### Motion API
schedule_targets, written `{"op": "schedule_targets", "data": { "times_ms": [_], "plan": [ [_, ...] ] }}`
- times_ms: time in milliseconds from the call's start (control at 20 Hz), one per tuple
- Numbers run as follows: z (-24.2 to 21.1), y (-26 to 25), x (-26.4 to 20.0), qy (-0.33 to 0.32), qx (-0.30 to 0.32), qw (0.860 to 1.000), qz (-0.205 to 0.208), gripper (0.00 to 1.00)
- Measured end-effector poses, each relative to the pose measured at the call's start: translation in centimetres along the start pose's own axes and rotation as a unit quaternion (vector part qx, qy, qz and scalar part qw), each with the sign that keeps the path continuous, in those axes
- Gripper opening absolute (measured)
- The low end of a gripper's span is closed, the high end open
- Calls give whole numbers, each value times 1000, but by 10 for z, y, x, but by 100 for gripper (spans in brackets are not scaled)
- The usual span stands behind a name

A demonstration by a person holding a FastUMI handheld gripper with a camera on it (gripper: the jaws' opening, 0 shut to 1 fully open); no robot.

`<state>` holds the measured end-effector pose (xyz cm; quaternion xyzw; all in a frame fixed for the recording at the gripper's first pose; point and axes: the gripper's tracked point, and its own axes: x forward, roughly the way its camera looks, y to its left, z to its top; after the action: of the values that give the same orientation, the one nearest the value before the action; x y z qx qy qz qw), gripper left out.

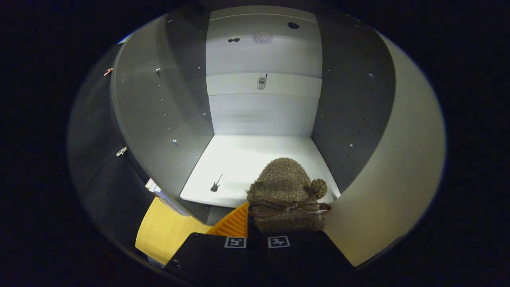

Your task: Open the shoe cabinet door, grab the shoes and put them into the shoe cabinet, then close the shoe cabinet door.

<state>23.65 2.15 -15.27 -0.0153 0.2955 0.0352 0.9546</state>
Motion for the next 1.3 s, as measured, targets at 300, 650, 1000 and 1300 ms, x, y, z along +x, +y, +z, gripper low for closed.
{"op": "schedule_targets", "data": {
  "times_ms": [300, 650, 1000, 1300],
  "plan": [
    [39, 4, 35, 13, -7, 1000, 2, 5],
    [70, 3, 91, 22, 31, 999, 4, 5],
    [68, 12, 159, 33, 16, 999, -3, 5],
    [53, 18, 196, 55, 1, 998, -10, 5]
  ]
}}
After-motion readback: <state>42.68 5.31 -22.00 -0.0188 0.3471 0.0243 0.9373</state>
